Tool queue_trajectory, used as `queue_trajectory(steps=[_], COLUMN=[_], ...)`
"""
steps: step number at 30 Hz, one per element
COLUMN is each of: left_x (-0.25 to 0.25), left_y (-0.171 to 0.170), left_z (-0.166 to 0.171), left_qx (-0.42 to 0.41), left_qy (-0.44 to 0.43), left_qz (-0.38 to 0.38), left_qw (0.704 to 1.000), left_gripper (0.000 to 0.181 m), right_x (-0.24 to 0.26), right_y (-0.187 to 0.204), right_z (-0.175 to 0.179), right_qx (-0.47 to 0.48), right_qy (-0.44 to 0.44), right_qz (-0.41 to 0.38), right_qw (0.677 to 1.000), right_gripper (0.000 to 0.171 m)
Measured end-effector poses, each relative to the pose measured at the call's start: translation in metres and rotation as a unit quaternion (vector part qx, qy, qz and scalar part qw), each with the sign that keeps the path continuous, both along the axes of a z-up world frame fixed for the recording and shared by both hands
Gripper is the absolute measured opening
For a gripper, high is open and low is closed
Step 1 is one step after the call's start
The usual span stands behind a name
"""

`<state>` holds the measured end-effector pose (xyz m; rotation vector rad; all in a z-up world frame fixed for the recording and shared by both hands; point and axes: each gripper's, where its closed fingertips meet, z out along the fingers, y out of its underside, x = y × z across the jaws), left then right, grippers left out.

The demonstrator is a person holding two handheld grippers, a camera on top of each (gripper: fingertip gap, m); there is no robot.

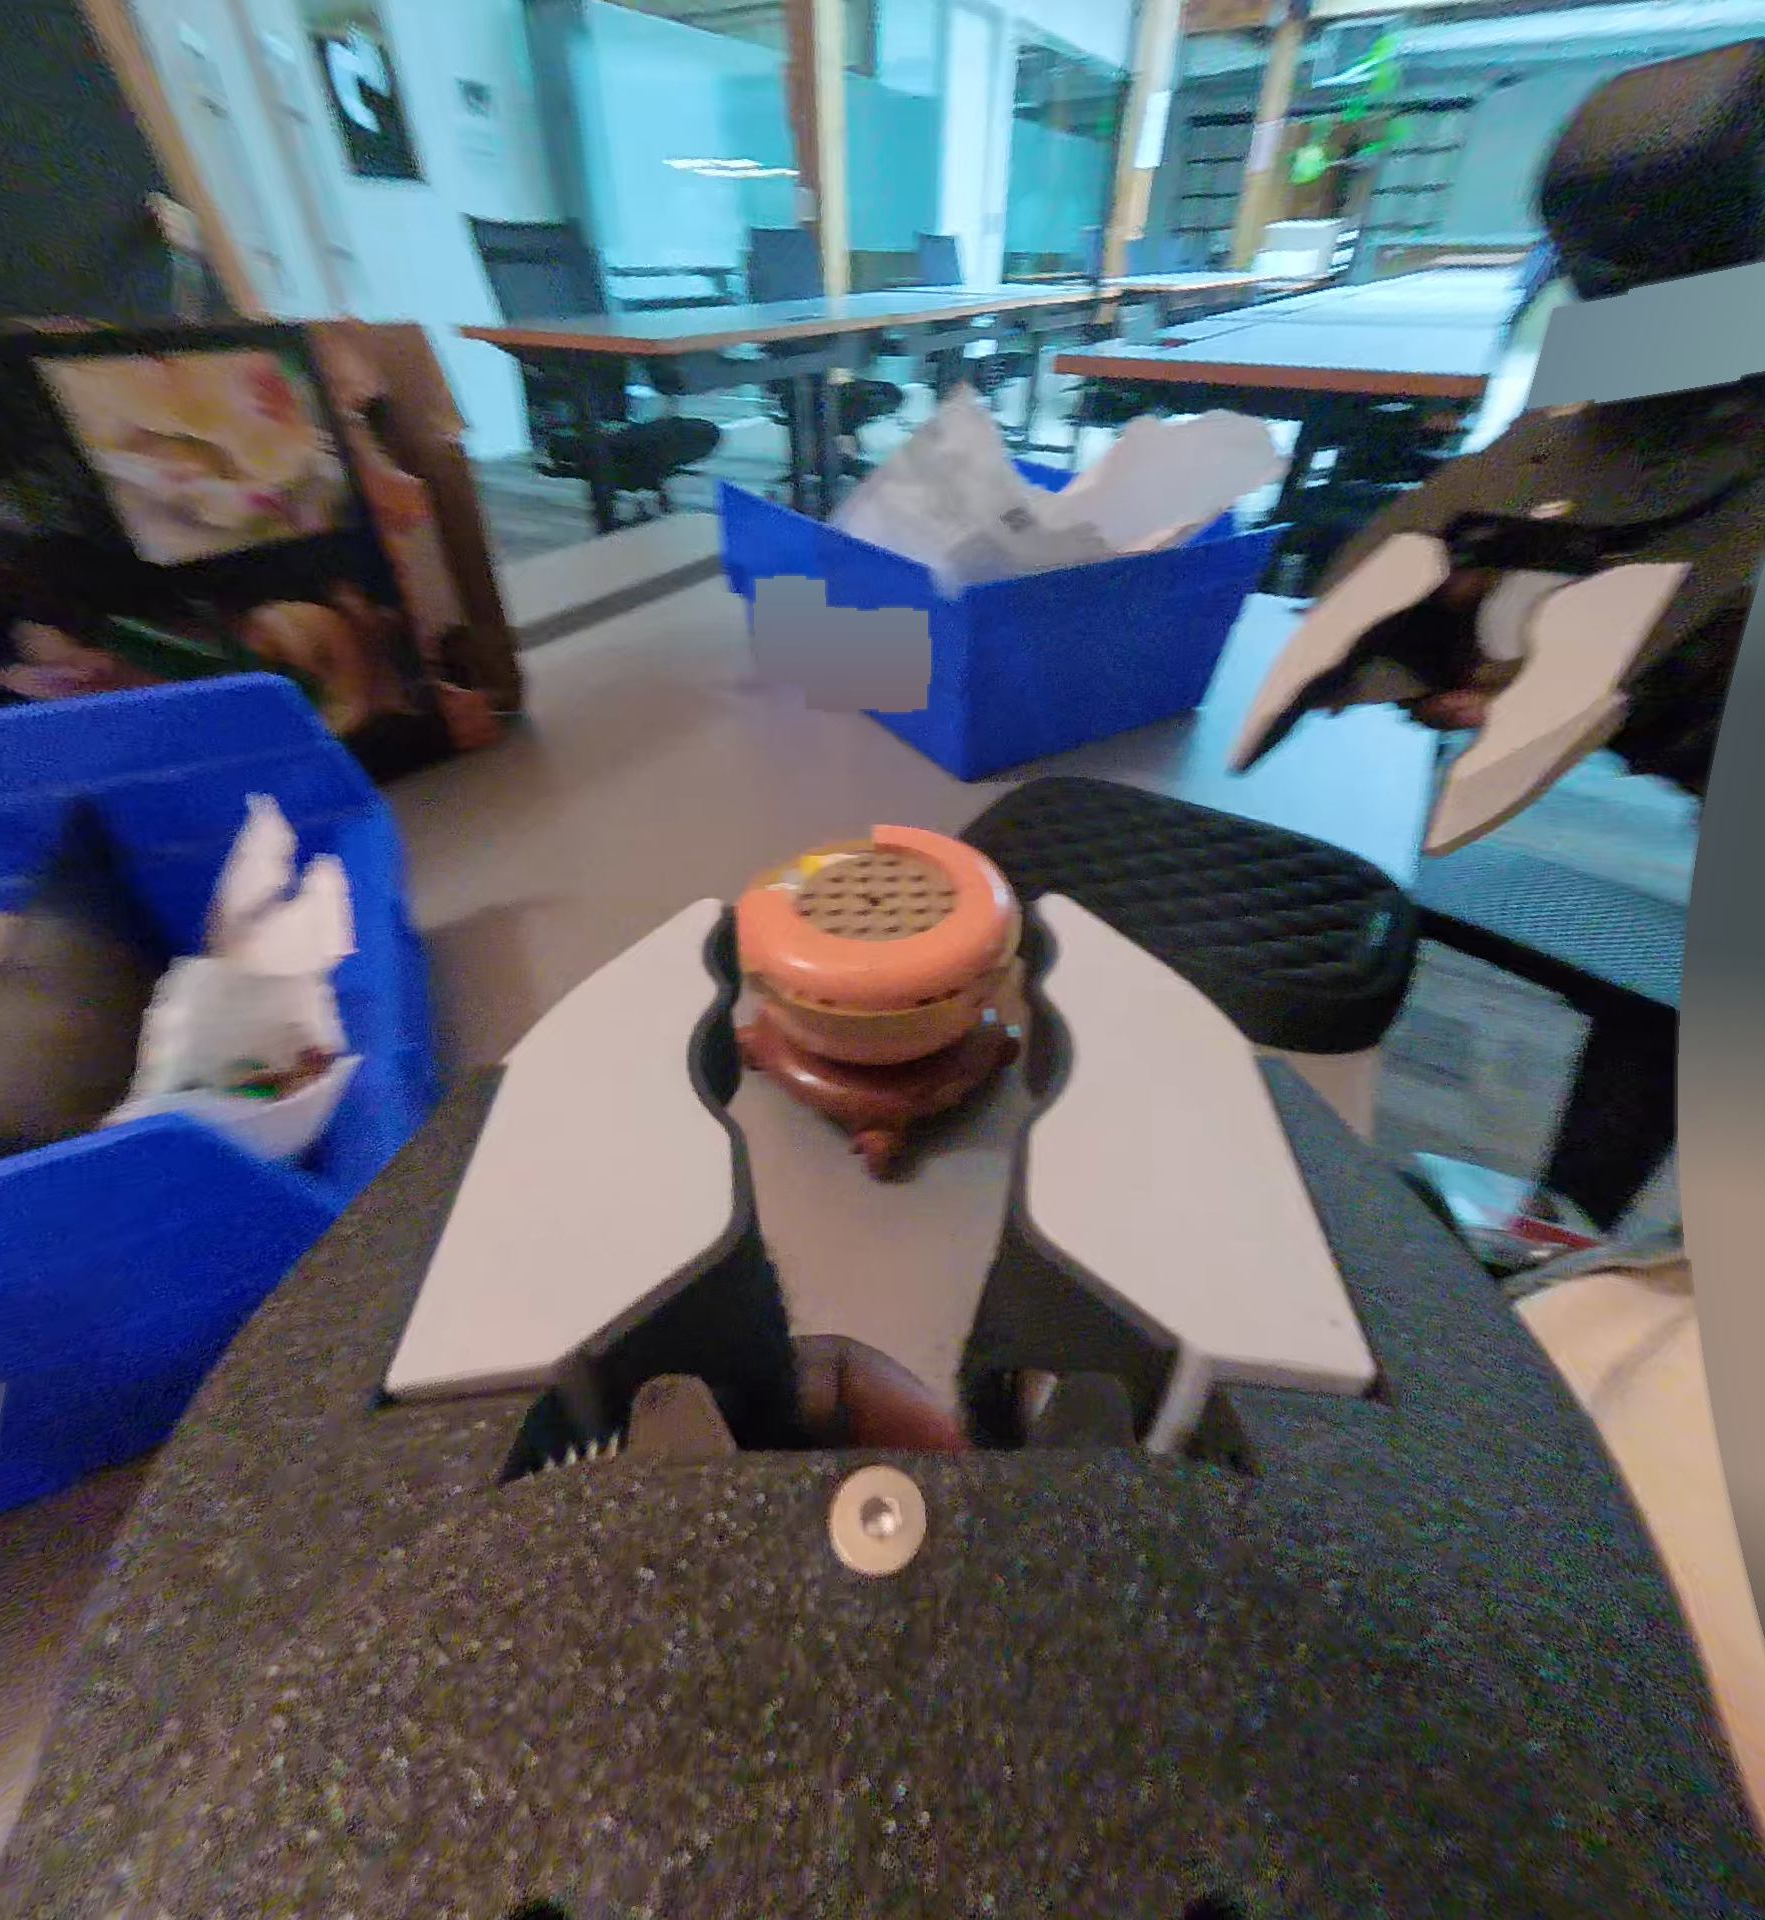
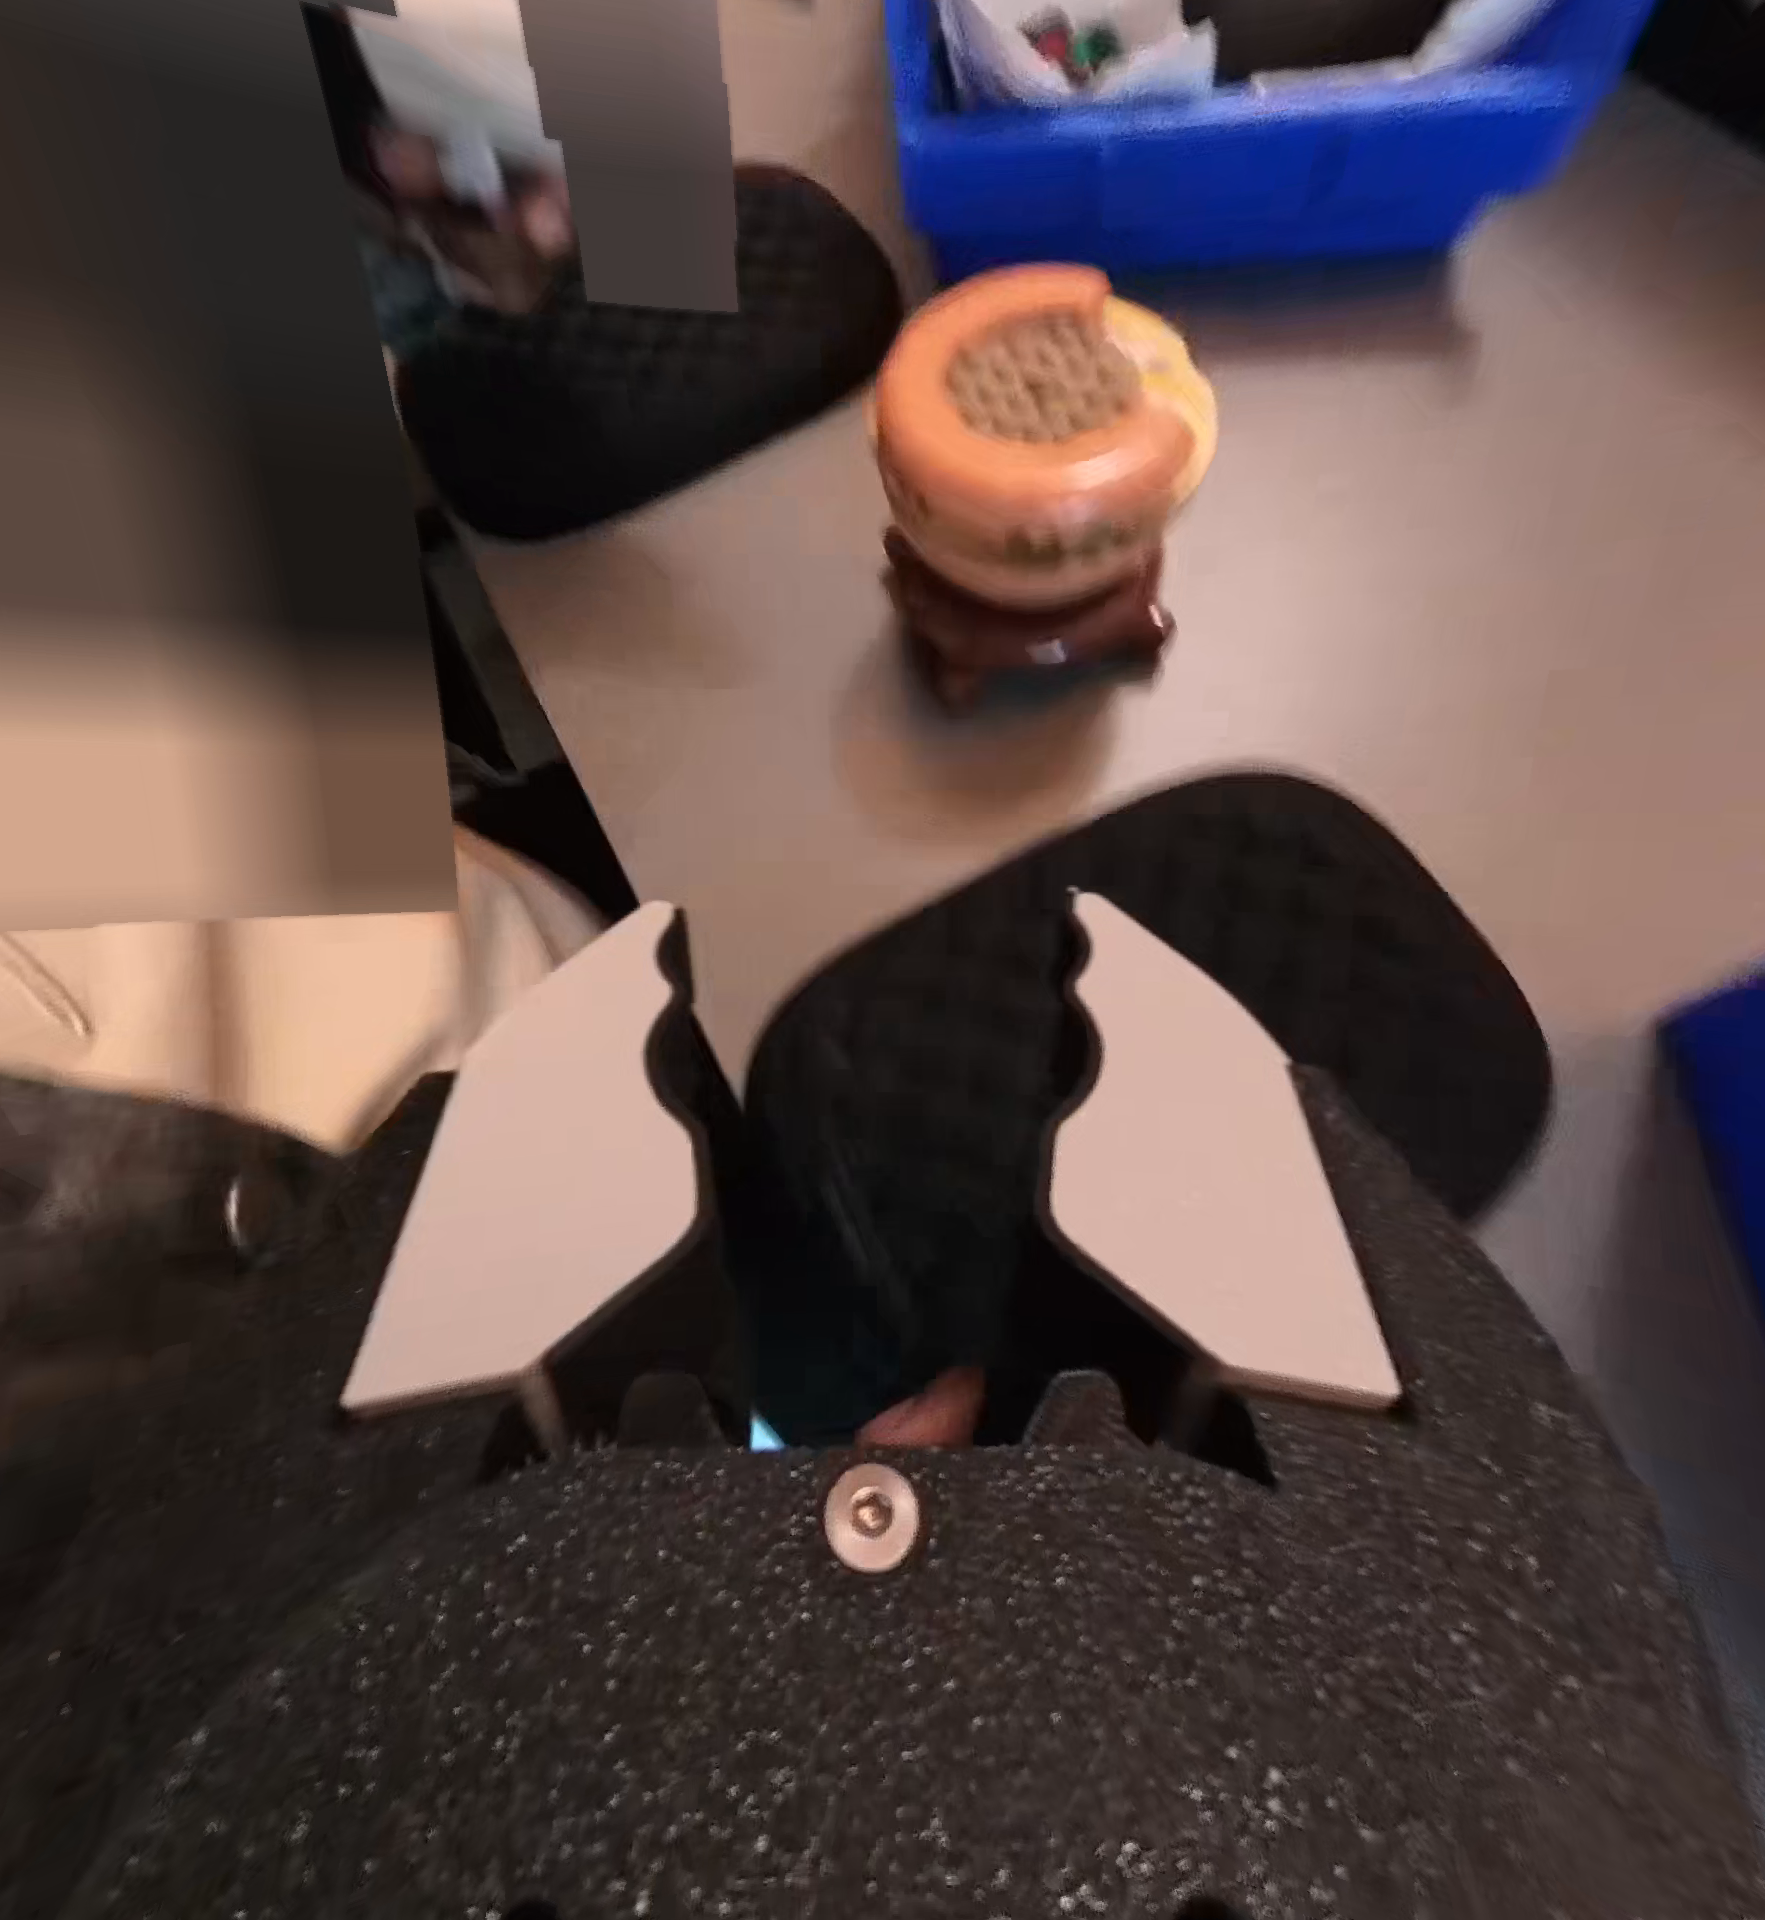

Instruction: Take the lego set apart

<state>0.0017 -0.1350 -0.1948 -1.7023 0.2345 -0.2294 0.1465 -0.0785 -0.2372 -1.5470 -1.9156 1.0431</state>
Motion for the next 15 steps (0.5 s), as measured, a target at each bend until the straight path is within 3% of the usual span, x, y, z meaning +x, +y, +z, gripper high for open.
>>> queue_trajectory(steps=[2,5,9,11,12,15], left_x=[0.01,0.007,0.01,0.014,0.014,0.01], left_y=[0.012,0.034,0.048,0.053,0.055,0.053], left_z=[-0.015,-0.036,-0.052,-0.053,-0.054,-0.054], left_qx=[-0.041,-0.087,-0.123,-0.116,-0.114,-0.116], left_qy=[-0.005,0.035,0.092,0.112,0.12,0.13], left_qz=[-0.03,-0.012,-0.034,-0.059,-0.063,-0.062], left_qw=[0.999,0.996,0.988,0.985,0.984,0.983], left_gripper=[0.077,0.101,0.101,0.097,0.089,0.078], right_x=[-0.031,-0.073,-0.111,-0.121,-0.123,-0.125], right_y=[-0.009,0.008,0.014,0.012,0.01,0.011], right_z=[0.009,0.001,-0.02,-0.026,-0.028,-0.029], right_qx=[-0.01,0.056,0.079,0.078,0.085,0.115], right_qy=[0.016,-0.01,-0.024,-0.011,-0.004,0.023], right_qz=[0.026,0.038,0.104,0.132,0.148,0.163], right_qw=[0.999,0.998,0.991,0.988,0.985,0.98], right_gripper=[0.082,0.097,0.1,0.092,0.08,0.074])
